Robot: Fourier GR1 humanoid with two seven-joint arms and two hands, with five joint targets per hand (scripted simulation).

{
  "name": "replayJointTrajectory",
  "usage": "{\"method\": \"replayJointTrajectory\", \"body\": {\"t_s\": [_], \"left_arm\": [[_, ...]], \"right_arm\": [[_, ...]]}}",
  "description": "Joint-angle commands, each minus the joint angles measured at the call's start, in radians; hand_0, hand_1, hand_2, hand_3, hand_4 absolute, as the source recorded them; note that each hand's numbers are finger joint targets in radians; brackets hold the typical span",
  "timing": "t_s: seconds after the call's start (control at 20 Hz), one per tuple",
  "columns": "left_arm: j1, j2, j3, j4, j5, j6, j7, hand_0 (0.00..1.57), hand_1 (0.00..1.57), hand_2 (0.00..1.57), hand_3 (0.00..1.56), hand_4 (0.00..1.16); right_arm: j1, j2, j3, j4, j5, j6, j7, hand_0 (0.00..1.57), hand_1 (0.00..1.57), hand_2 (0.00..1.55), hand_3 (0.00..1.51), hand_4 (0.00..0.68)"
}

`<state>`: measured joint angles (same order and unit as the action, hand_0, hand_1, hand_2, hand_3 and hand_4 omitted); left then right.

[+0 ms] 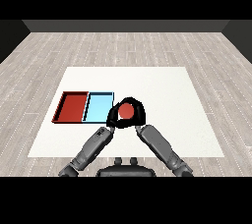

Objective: Pick the red can and put it in the red box

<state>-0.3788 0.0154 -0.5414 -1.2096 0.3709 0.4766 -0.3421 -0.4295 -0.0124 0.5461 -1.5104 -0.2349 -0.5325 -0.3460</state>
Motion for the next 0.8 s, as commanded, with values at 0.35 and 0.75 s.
{"method": "replayJointTrajectory", "body": {"t_s": [0.35, 0.75], "left_arm": [[-0.041, -0.014, -0.035, 0.004, 0.038, 0.132, -0.039, 1.57, 1.57, 1.56, 1.48, 1.14], [-0.005, -0.015, 0.008, -0.018, 0.031, 0.091, -0.15, 1.57, 1.57, 1.57, 1.51, 1.15]], "right_arm": [[0.021, 0.012, 0.042, -0.022, -0.011, -0.01, -0.005, 1.49, 1.49, 1.44, 1.39, 0.642], [-0.008, 0.012, 0.003, 0.028, 0.027, 0.002, 0.095, 0.0, 0.0, 0.0, 0.0, 0.0]]}}
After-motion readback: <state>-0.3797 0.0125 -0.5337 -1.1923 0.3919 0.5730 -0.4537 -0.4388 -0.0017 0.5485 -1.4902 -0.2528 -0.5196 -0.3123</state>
